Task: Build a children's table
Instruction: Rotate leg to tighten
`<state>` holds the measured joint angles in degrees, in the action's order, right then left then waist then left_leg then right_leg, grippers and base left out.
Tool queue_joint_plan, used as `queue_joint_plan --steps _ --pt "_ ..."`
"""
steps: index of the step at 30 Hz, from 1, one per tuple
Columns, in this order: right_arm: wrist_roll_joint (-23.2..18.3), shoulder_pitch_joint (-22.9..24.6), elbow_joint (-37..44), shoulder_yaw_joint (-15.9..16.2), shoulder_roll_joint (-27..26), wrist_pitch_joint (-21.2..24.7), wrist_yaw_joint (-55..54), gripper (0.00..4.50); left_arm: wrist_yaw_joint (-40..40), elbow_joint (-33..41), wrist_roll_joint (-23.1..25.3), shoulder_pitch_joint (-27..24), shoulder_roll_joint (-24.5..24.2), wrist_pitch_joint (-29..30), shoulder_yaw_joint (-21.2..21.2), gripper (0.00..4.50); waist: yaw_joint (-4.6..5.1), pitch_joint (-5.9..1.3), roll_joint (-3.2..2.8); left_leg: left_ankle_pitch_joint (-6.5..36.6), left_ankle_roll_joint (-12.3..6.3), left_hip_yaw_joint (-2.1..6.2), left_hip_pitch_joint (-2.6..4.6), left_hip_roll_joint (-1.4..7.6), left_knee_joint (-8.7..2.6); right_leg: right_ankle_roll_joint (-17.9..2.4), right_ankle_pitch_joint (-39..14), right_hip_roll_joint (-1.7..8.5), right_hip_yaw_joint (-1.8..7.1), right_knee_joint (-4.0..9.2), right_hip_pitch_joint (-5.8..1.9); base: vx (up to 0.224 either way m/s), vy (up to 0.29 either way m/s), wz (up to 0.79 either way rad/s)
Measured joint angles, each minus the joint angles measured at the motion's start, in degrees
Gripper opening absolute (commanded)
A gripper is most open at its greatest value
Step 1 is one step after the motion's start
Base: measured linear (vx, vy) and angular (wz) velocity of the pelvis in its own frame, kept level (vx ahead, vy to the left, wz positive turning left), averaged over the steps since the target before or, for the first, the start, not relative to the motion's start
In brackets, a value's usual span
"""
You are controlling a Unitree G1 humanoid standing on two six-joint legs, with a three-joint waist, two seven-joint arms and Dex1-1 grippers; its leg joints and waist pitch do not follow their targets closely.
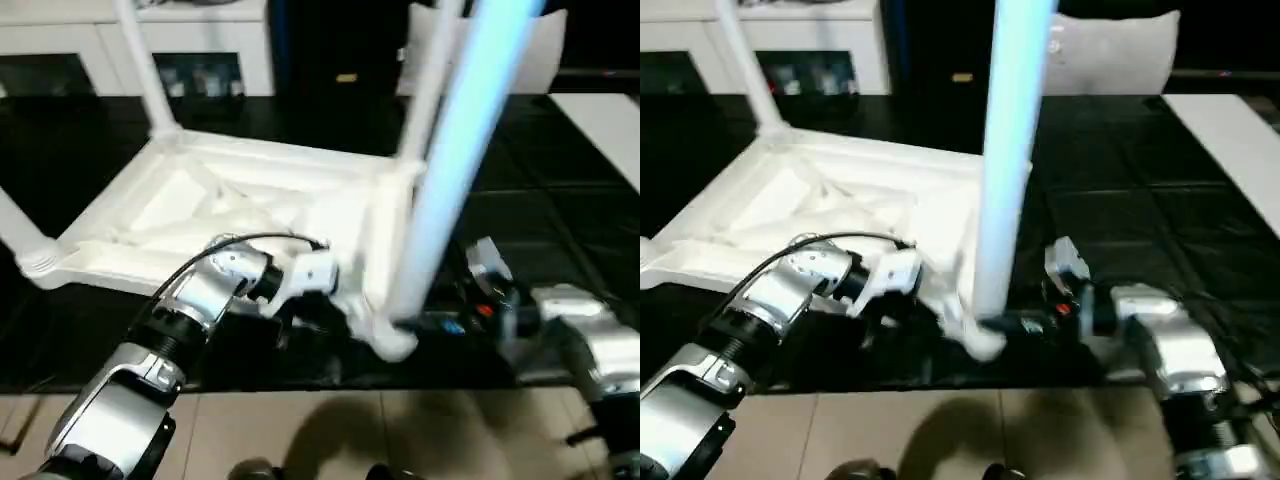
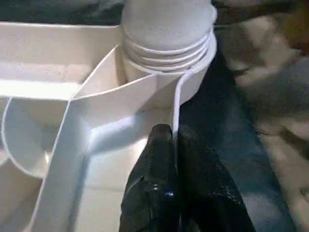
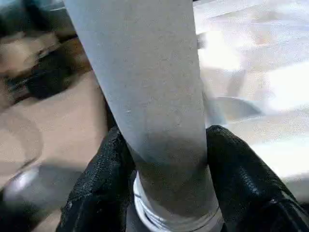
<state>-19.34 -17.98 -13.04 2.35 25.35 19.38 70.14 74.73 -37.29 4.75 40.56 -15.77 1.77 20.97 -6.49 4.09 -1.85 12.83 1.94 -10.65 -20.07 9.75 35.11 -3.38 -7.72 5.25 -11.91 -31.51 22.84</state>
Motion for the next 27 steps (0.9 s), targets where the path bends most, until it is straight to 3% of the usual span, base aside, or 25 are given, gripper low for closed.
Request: queue_joint_plan --steps 4,7,11,16,17,21,22,27 --pt "3.37 -0.67 0.46 -3.05 -4.98 1.13 -14.15 1.97 -9.71 -0.20 1.56 0.06 3.88 5.82 -1.92 0.00 3.30 0.00 0.00 0.01 0.05 0.02 0.01 0.02 -0.06 0.08 0.05 -0.06 -0.07 0.42 -0.18 0.000 0.000 0.00" --pt "6.62 -1.99 0.47 -4.46 -9.58 1.46 -24.56 1.96 -16.88 -1.16 2.02 0.43 7.07 9.25 -3.77 0.00 4.77 -0.01 0.01 0.02 0.02 0.05 -0.05 -0.01 -0.11 0.11 0.07 -0.07 -0.08 0.45 -0.23 0.000 0.000 0.00" --pt "11.10 -4.31 -0.56 -5.98 -16.44 0.67 -39.82 1.93 -27.34 -3.84 2.98 2.20 12.03 12.01 -6.03 0.00 5.09 -0.03 -0.04 0.02 0.00 0.06 -0.13 -0.03 -0.32 0.11 0.07 -0.07 -0.11 0.48 -0.10 0.000 0.000 0.00" --pt "15.52 -6.11 -1.39 -6.20 -20.38 -0.37 -51.61 1.93 -36.35 -4.66 5.05 2.90 16.68 12.79 -6.52 0.00 4.83 -0.07 -0.11 0.13 -0.18 0.06 -0.46 -0.05 -0.45 0.14 -0.06 -0.06 -0.08 0.56 0.16 0.000 0.000 0.00" --pt "15.52 -6.09 -1.40 -6.32 -20.81 -0.64 -52.48 2.47 -36.72 -4.65 5.22 2.91 16.84 12.78 -6.51 0.00 4.75 -0.08 -0.12 0.13 -0.19 0.05 -0.46 -0.05 -0.48 0.14 -0.08 -0.06 -0.09 0.55 0.19 0.000 0.000 0.00" --pt "15.05 -5.80 -1.50 -7.03 -21.97 -1.39 -53.33 2.71 -37.16 -4.66 5.73 2.95 17.02 12.50 -6.33 0.00 4.56 -0.07 -0.12 0.12 -0.20 0.04 -0.42 -0.05 -0.45 0.09 -0.07 -0.05 -0.08 0.49 0.26 0.000 0.000 0.00" --pt "14.56 -5.54 -1.33 -7.15 -21.77 -1.42 -53.00 2.96 -37.11 -4.73 5.94 2.95 17.01 12.10 -6.09 0.00 4.51 -0.07 -0.12 0.12 -0.20 0.04 -0.42 -0.05 -0.42 0.08 -0.06 -0.04 -0.08 0.48 0.26 0.000 0.000 0.00" --pt "11.39 -3.53 -0.16 -7.71 -18.40 -1.83 -46.80 3.35 -34.61 -4.74 6.03 2.92 16.24 10.48 -4.76 0.00 4.24 -0.07 -0.12 0.12 -0.21 0.03 -0.41 -0.05 -0.42 0.07 -0.06 -0.02 -0.07 0.43 0.26 0.000 0.000 0.00"
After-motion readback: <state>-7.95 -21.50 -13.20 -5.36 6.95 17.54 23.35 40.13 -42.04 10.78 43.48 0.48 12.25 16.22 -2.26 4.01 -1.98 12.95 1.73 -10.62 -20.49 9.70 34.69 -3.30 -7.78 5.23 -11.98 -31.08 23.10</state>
